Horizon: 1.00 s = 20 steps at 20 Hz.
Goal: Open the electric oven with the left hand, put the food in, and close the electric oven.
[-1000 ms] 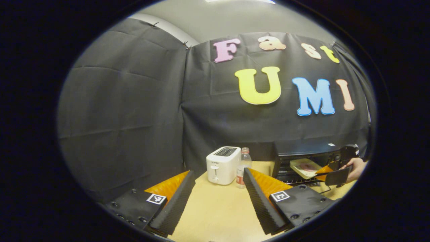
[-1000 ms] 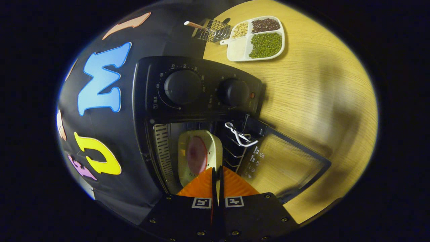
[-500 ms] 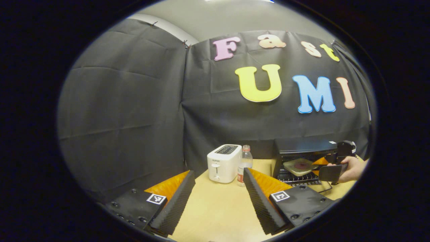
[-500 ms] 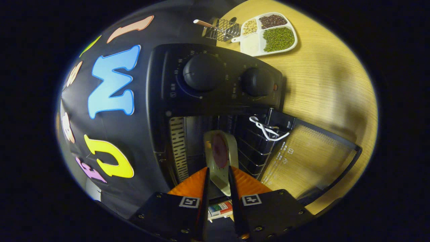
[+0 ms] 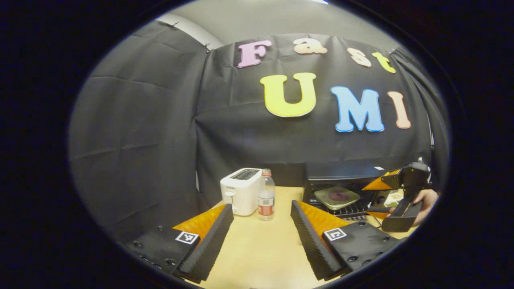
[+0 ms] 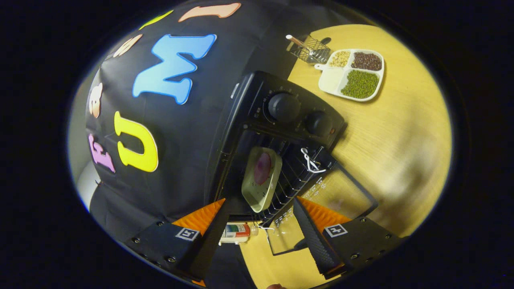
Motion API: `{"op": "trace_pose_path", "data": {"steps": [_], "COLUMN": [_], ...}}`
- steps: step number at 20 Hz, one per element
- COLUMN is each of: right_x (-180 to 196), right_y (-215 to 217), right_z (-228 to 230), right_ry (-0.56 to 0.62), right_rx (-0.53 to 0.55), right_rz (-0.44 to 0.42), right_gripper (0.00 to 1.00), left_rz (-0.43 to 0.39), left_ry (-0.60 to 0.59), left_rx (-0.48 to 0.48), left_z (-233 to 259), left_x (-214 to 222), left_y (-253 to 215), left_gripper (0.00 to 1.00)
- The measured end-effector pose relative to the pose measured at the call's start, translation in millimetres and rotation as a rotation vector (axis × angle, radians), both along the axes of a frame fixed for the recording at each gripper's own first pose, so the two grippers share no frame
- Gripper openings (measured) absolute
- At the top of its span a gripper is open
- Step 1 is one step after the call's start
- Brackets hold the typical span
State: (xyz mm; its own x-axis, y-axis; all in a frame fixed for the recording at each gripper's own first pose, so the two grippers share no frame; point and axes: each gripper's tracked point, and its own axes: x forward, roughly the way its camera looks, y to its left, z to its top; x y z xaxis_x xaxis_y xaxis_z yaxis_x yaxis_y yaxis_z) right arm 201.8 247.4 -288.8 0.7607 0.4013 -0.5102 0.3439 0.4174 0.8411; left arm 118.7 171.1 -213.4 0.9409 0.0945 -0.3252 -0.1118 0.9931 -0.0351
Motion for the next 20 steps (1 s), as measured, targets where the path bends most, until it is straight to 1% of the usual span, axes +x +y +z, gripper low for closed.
{"op": "trace_pose_path", "data": {"steps": [4, 6, 7, 8, 9, 11, 12, 13, 17, 18, 20], "right_x": [-28.2, -40.6, -45.5, -51.7, -57.4, -65.8, -68.4, -71.5, -83.9, -85.6, -91.2], "right_y": [-29.4, -45.7, -53.5, -64.5, -76.2, -93.0, -103.3, -113.1, -154.2, -162.4, -177.1], "right_z": [3.2, 5.1, 6.4, 7.7, 10.1, 21.0, 27.5, 31.7, 51.0, 54.9, 61.3], "right_ry": [-0.073, -0.11, -0.131, -0.146, -0.161, -0.204, -0.229, -0.248, -0.312, -0.325, -0.334], "right_rx": [-0.186, -0.268, -0.311, -0.36, -0.41, -0.485, -0.526, -0.571, -0.765, -0.805, -0.863], "right_rz": [0.107, 0.151, 0.168, 0.182, 0.187, 0.192, 0.193, 0.197, 0.199, 0.198, 0.197], "right_gripper": [0.97, 0.97, 0.97, 0.98, 0.97, 0.98, 0.97, 0.97, 0.98, 0.97, 0.97], "left_rz": [-0.105, -0.153, -0.175, -0.197, -0.216, -0.254, -0.275, -0.291, -0.346, -0.363, -0.393], "left_ry": [0.056, 0.095, 0.113, 0.13, 0.144, 0.181, 0.206, 0.228, 0.304, 0.326, 0.372], "left_rx": [-0.017, -0.031, -0.041, -0.051, -0.055, -0.059, -0.067, -0.077, -0.105, -0.114, -0.131], "left_z": [-22.0, -38.2, -44.3, -50.1, -57.5, -75.2, -86.1, -93.7, -125.6, -135.5, -153.8], "left_x": [-1.6, -3.9, -5.6, -8.5, -9.5, -11.5, -12.6, -13.9, -13.1, -13.1, -13.6], "left_y": [-43.4, -65.8, -76.5, -87.0, -97.0, -116.4, -126.7, -136.1, -170.6, -180.1, -197.0], "left_gripper": [1.0, 0.98, 1.0, 1.0, 1.0, 0.95, 1.0, 0.98, 0.98, 1.0, 0.98]}}
